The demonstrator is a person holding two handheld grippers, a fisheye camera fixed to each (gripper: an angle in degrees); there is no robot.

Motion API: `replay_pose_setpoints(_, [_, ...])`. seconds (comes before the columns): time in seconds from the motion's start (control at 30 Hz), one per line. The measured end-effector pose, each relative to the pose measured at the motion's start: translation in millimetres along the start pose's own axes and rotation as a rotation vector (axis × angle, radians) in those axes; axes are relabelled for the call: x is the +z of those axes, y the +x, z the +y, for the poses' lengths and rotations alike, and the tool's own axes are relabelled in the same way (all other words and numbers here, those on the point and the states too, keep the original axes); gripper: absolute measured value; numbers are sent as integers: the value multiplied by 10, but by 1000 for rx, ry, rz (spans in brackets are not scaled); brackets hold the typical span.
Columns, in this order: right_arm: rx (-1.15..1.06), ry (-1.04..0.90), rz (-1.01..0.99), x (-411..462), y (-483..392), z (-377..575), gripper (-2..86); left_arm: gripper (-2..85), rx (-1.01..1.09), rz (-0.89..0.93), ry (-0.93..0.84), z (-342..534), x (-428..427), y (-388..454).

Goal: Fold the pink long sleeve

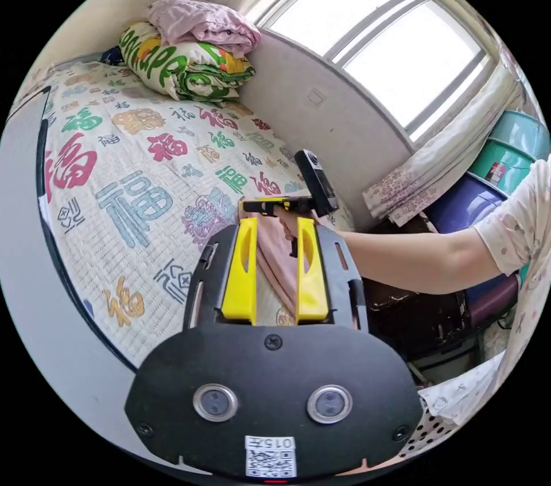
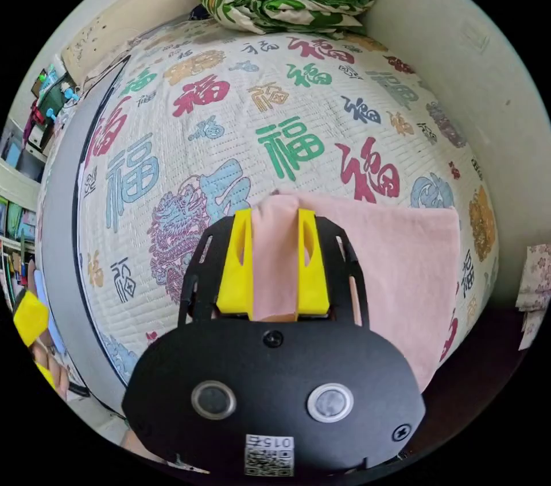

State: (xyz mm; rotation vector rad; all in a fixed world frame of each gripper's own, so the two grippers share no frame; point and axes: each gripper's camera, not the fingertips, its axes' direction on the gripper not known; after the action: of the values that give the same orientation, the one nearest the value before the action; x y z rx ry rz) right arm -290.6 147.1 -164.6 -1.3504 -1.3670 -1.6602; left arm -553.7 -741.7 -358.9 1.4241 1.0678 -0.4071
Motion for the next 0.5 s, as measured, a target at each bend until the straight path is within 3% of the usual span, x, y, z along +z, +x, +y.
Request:
replay_pose_setpoints(0.13, [-1,29,-48,-513,-11,97,58,122,-12,-26,-52,-289,520,-274])
replay_pose_setpoints(0.3, [238,129,-294,-1742,743,662,33,136,-99,-21,-179,-701,1492,-670])
replay_pose_setpoints(0.5, [420,183,-323,-3008,1269,1410,21,145,-232,-18,-274,-817,2481,-950])
